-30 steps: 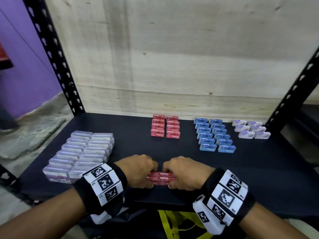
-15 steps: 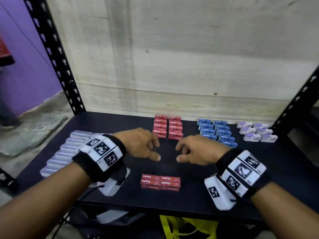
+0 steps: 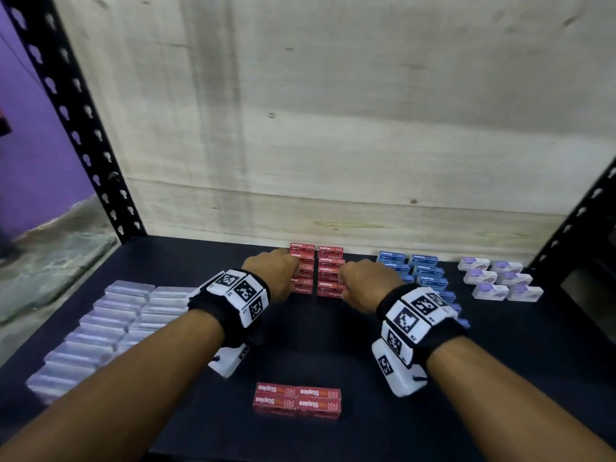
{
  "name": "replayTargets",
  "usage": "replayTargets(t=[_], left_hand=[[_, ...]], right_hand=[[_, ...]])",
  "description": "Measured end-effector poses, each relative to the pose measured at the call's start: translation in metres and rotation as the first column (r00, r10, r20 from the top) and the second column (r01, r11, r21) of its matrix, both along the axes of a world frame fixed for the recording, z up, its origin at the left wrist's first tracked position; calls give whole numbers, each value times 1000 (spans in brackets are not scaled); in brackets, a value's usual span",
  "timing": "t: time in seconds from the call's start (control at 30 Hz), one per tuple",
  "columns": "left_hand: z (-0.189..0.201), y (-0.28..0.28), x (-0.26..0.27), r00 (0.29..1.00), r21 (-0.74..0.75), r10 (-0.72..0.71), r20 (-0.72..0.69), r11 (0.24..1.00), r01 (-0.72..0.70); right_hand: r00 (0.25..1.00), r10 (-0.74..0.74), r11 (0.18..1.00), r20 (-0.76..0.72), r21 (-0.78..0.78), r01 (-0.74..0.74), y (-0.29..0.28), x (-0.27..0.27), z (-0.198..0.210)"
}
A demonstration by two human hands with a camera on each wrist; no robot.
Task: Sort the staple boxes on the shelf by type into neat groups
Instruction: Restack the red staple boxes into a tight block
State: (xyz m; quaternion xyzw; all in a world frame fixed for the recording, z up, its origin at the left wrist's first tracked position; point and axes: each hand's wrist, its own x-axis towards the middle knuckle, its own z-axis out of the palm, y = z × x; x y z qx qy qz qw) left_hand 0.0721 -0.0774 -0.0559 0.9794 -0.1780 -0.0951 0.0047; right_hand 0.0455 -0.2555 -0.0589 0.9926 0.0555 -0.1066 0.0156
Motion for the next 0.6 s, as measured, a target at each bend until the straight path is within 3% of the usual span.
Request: replayTargets(t=[0.23,0.6], left_hand=[[3,6,-5,995,-14,-30,-100,999,29],[15,35,-64,959,14,-115,-258,992,122]], right_hand=[[996,-3,995,-89,96,11,3,-7,7],[936,161,966,-314,243,-85,-7,-73,17]])
